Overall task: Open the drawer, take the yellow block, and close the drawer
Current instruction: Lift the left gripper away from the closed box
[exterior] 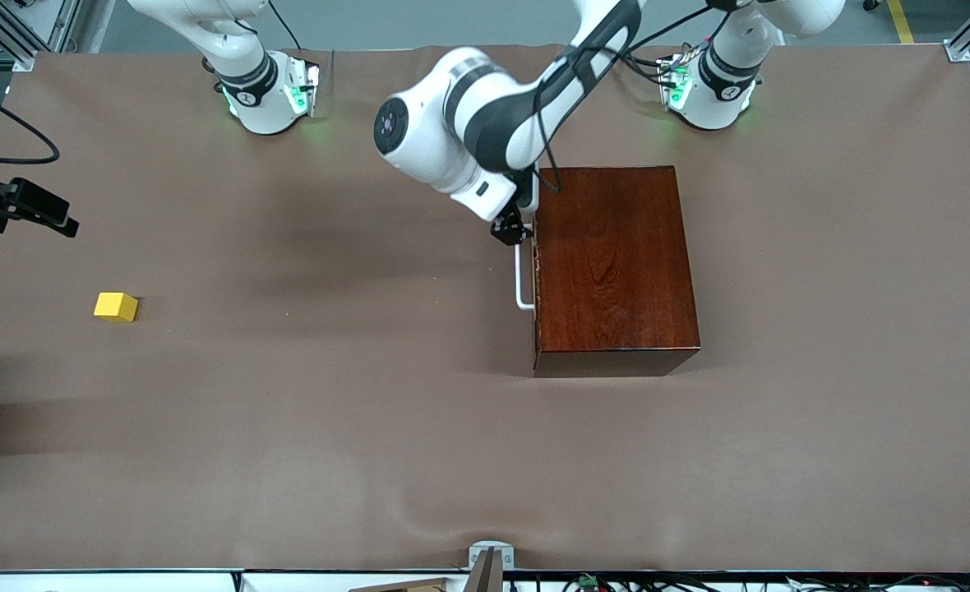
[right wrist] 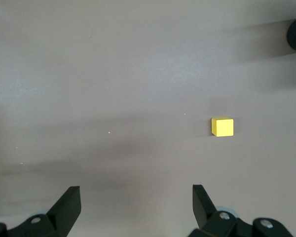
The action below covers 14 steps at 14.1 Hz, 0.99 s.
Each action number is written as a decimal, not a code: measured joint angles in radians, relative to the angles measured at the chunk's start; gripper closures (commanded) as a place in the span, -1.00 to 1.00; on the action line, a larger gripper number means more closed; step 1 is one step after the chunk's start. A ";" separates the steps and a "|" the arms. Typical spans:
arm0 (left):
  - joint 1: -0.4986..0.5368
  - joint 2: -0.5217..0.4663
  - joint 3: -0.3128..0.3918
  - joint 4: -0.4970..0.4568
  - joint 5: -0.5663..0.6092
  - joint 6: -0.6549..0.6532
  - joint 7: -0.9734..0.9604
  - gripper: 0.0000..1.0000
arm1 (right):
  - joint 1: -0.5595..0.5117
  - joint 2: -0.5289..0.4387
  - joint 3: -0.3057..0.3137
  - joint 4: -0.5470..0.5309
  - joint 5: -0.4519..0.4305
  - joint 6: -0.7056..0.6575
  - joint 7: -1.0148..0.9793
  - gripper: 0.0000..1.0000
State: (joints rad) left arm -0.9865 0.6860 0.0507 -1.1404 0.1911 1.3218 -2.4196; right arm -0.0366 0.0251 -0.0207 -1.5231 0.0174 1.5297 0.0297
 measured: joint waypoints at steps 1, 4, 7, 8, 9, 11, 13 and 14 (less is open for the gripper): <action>0.001 -0.021 0.009 0.000 0.000 -0.001 0.015 -1.00 | 0.000 0.000 0.000 0.000 0.000 0.000 0.000 -1.00; 0.010 -0.074 0.046 -0.002 0.000 -0.007 0.082 -1.00 | 0.001 0.000 0.000 0.000 0.000 0.000 0.000 -1.00; 0.058 -0.114 0.059 -0.009 0.000 -0.012 0.132 -1.00 | 0.001 0.000 0.000 0.000 0.000 0.000 0.000 -1.00; 0.078 -0.124 0.059 -0.013 0.000 -0.022 0.157 -1.00 | 0.001 0.000 0.000 0.000 0.000 0.000 0.000 -1.00; 0.098 -0.132 0.060 -0.015 0.000 -0.037 0.184 -1.00 | 0.001 0.000 0.000 0.000 0.000 0.000 0.000 -1.00; 0.134 -0.145 0.060 -0.021 0.000 -0.056 0.232 -1.00 | 0.001 0.000 0.000 0.000 0.000 0.000 0.000 -1.00; 0.170 -0.160 0.060 -0.030 0.000 -0.060 0.275 -1.00 | 0.001 0.000 0.000 0.000 0.000 0.000 0.000 -1.00; 0.186 -0.170 0.060 -0.035 0.000 -0.061 0.301 -1.00 | 0.001 0.000 0.000 0.000 0.000 0.000 0.000 -1.00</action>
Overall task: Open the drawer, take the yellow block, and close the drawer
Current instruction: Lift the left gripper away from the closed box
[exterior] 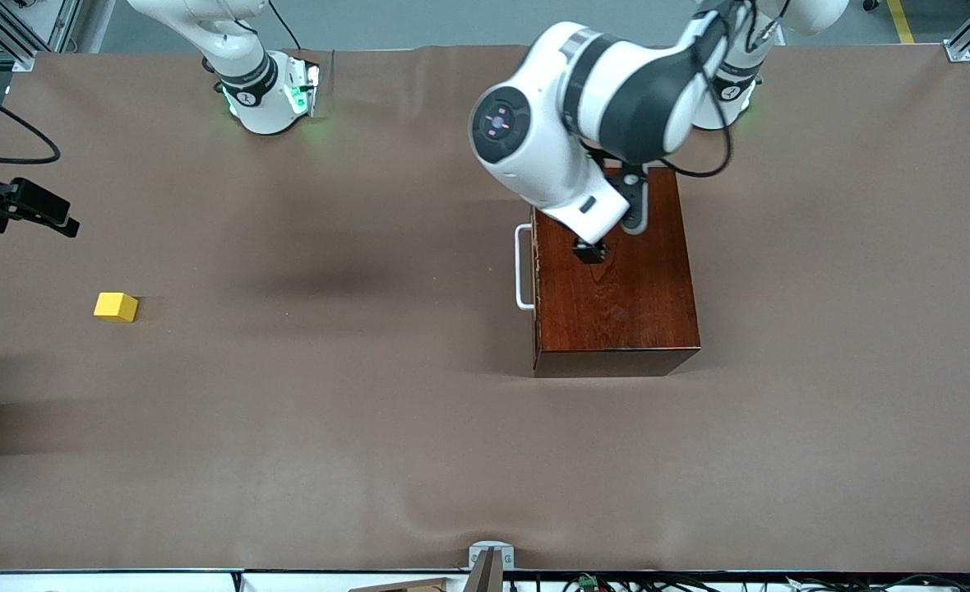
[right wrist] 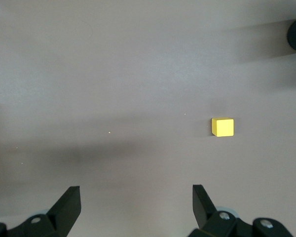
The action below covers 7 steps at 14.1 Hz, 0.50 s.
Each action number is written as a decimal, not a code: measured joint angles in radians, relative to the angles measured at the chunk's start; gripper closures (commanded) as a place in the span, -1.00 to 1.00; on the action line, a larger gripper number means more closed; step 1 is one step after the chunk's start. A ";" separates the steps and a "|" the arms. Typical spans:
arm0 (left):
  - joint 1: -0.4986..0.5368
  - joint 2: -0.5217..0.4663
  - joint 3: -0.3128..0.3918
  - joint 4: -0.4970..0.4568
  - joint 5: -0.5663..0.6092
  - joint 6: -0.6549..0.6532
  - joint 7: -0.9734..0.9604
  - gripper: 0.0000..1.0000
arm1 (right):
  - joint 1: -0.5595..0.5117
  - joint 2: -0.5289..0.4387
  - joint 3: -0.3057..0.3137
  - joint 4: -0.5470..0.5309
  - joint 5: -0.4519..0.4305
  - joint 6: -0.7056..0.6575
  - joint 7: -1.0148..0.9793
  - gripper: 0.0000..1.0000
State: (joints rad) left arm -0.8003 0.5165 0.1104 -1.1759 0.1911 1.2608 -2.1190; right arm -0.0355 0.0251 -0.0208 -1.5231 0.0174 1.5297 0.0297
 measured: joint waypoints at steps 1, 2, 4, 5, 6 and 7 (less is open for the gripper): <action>0.017 -0.013 -0.001 -0.007 0.000 0.000 0.027 -1.00 | 0.000 0.000 0.000 0.000 0.000 0.000 0.000 -1.00; 0.036 -0.027 -0.001 -0.012 0.000 -0.001 0.057 -1.00 | 0.000 0.000 0.000 0.000 0.000 0.000 0.000 -1.00; 0.078 -0.059 -0.002 -0.019 -0.002 -0.002 0.133 -1.00 | 0.000 0.000 0.000 0.000 0.000 0.000 0.000 -1.00; 0.103 -0.074 -0.002 -0.024 -0.004 -0.003 0.180 -1.00 | 0.000 0.000 0.000 0.000 0.000 0.000 0.000 -1.00; 0.128 -0.088 -0.002 -0.028 -0.005 -0.003 0.230 -1.00 | 0.001 0.000 0.000 0.000 0.000 0.000 0.000 -1.00; 0.155 -0.102 -0.003 -0.033 -0.006 -0.003 0.284 -1.00 | 0.001 0.000 0.001 0.000 0.000 0.000 0.000 -1.00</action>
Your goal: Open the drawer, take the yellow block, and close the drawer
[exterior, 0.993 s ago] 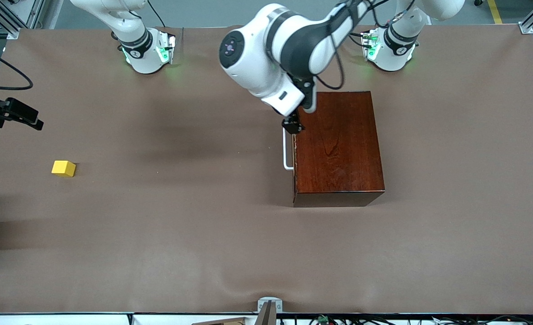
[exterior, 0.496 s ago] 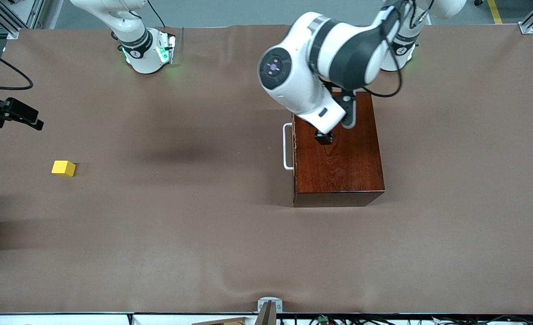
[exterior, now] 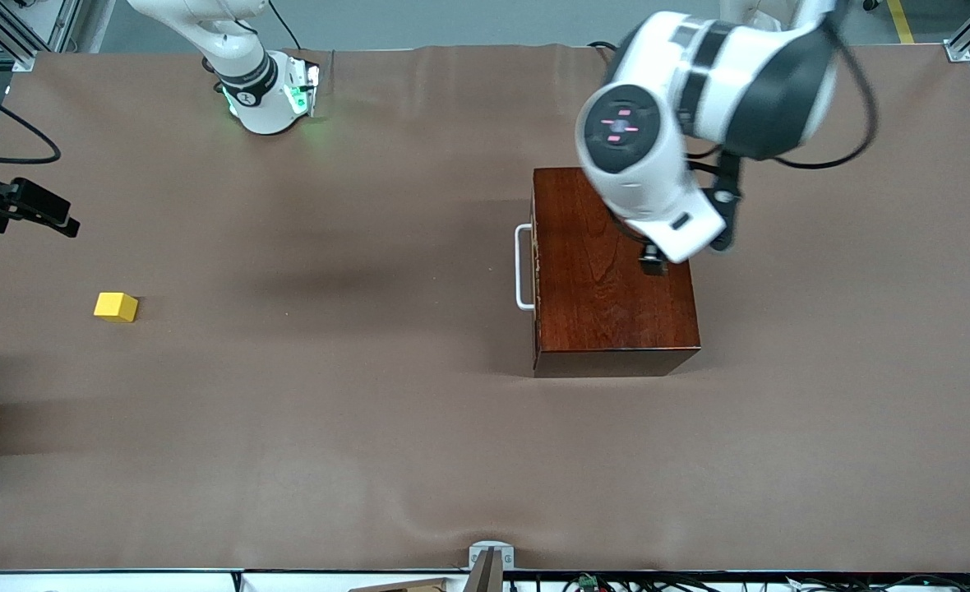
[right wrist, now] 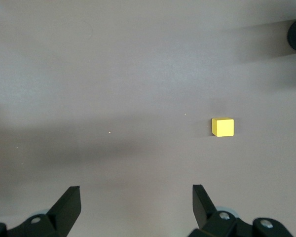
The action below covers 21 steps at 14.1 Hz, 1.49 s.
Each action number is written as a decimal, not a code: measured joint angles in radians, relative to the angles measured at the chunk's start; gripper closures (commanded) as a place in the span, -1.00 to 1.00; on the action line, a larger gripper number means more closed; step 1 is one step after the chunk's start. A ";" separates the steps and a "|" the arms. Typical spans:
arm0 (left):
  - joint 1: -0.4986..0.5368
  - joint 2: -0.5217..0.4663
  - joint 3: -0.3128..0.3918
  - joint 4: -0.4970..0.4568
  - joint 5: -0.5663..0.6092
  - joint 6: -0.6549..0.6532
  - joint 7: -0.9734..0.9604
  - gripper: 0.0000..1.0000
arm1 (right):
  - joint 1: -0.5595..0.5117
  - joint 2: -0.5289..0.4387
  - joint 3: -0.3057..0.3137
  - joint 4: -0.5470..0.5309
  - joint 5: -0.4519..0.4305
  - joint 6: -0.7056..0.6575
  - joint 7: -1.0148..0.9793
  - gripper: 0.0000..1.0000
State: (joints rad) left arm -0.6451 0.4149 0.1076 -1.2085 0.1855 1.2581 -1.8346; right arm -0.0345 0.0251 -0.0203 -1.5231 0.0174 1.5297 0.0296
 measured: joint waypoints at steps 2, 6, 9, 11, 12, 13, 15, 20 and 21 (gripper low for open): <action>0.055 -0.027 0.000 -0.014 -0.001 0.000 0.120 -1.00 | 0.000 0.000 0.000 0.000 0.000 0.000 0.000 -1.00; 0.148 -0.092 0.000 -0.079 -0.001 0.036 0.347 -1.00 | 0.003 0.000 0.001 0.000 0.000 0.000 0.000 -1.00; 0.213 -0.148 0.000 -0.145 -0.001 0.089 0.504 -1.00 | 0.003 0.000 0.001 0.000 0.000 -0.001 0.000 -1.00; 0.258 -0.191 0.000 -0.193 -0.001 0.124 0.602 -1.00 | 0.003 0.000 0.001 0.000 0.000 -0.001 0.000 -1.00; 0.278 -0.213 0.000 -0.214 -0.001 0.135 0.648 -1.00 | 0.004 0.000 0.001 0.000 0.000 -0.001 0.000 -1.00; 0.296 -0.234 0.001 -0.234 -0.001 0.143 0.691 -1.00 | 0.004 0.000 0.001 0.000 0.000 -0.001 0.000 -1.00; 0.323 -0.266 0.001 -0.263 -0.001 0.152 0.768 -1.00 | 0.004 0.000 0.001 0.000 0.000 -0.001 0.000 -1.00; 0.374 -0.294 0.000 -0.288 -0.001 0.175 0.943 -1.00 | 0.004 0.000 0.001 0.000 0.000 -0.001 0.000 -1.00; 0.388 -0.300 0.000 -0.294 -0.001 0.186 0.978 -1.00 | 0.004 0.000 0.001 0.000 0.000 -0.001 0.000 -1.00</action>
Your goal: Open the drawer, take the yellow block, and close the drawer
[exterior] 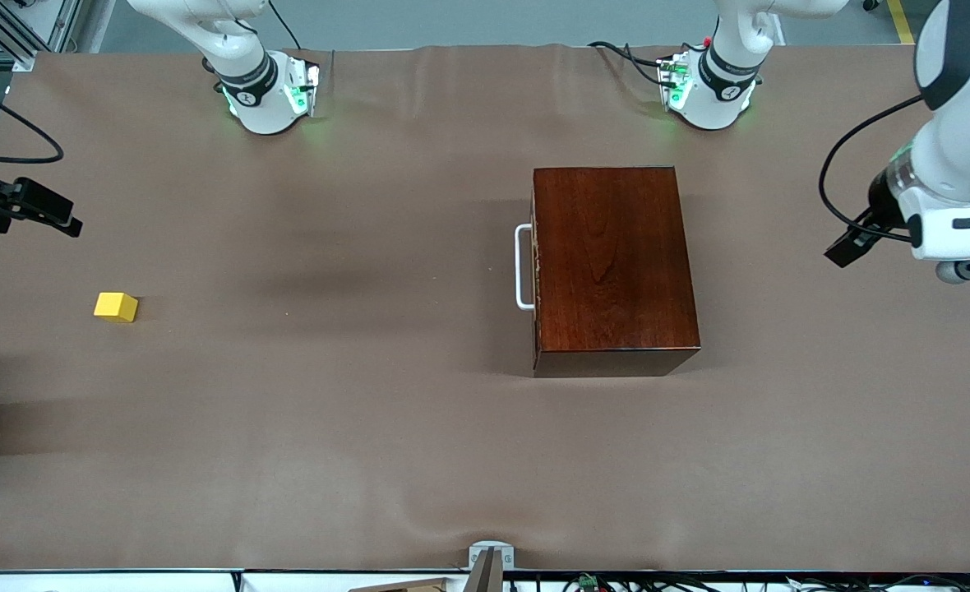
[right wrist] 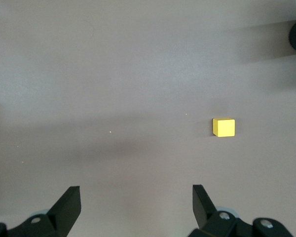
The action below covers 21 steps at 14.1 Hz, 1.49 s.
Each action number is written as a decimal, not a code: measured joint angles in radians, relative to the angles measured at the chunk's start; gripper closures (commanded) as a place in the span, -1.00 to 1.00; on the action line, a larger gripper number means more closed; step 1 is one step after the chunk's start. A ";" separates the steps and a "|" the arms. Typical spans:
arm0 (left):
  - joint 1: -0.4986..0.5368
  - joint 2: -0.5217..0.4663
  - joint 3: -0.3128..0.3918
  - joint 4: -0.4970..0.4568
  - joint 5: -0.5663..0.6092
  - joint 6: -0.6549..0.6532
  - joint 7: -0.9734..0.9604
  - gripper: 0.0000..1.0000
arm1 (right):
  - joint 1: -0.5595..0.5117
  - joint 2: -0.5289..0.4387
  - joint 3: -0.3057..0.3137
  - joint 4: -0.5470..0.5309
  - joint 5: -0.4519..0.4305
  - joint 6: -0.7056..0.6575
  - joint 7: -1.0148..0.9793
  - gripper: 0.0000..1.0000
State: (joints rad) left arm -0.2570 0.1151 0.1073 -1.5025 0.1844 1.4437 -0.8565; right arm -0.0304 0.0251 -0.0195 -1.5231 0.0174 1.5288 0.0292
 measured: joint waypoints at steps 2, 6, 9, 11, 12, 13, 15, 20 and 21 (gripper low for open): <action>0.033 -0.027 0.000 -0.033 0.000 0.033 0.074 -1.00 | 0.000 0.000 0.000 0.000 0.000 0.000 0.000 -1.00; 0.095 -0.117 0.001 -0.138 -0.007 0.092 0.235 -1.00 | 0.000 0.000 0.000 0.000 0.000 0.000 0.000 -1.00; 0.121 -0.163 0.001 -0.168 -0.038 0.098 0.349 -1.00 | 0.001 0.000 0.000 0.000 0.000 0.000 0.000 -1.00; 0.156 -0.183 0.001 -0.175 -0.072 0.098 0.446 -1.00 | 0.001 0.000 0.000 0.000 0.000 0.000 0.000 -1.00; 0.173 -0.191 0.001 -0.178 -0.082 0.098 0.501 -1.00 | 0.001 0.000 0.000 0.000 0.000 0.000 0.000 -1.00; 0.186 -0.197 0.002 -0.181 -0.089 0.098 0.550 -1.00 | 0.001 0.000 0.000 0.000 0.000 0.000 0.000 -1.00; 0.192 -0.203 0.003 -0.182 -0.101 0.098 0.616 -1.00 | 0.001 0.000 0.000 0.000 0.000 0.000 0.000 -1.00; 0.186 -0.204 -0.010 -0.170 -0.166 0.106 0.714 -1.00 | 0.005 0.000 0.001 0.000 0.000 0.000 0.000 -1.00; 0.184 -0.205 -0.011 -0.168 -0.167 0.106 0.734 -1.00 | 0.005 0.000 0.001 0.000 0.000 0.000 0.000 -1.00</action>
State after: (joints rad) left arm -0.0731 -0.0896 0.0966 -1.6702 0.0176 1.5496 -0.1229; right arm -0.0250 0.0251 -0.0184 -1.5231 0.0174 1.5287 0.0290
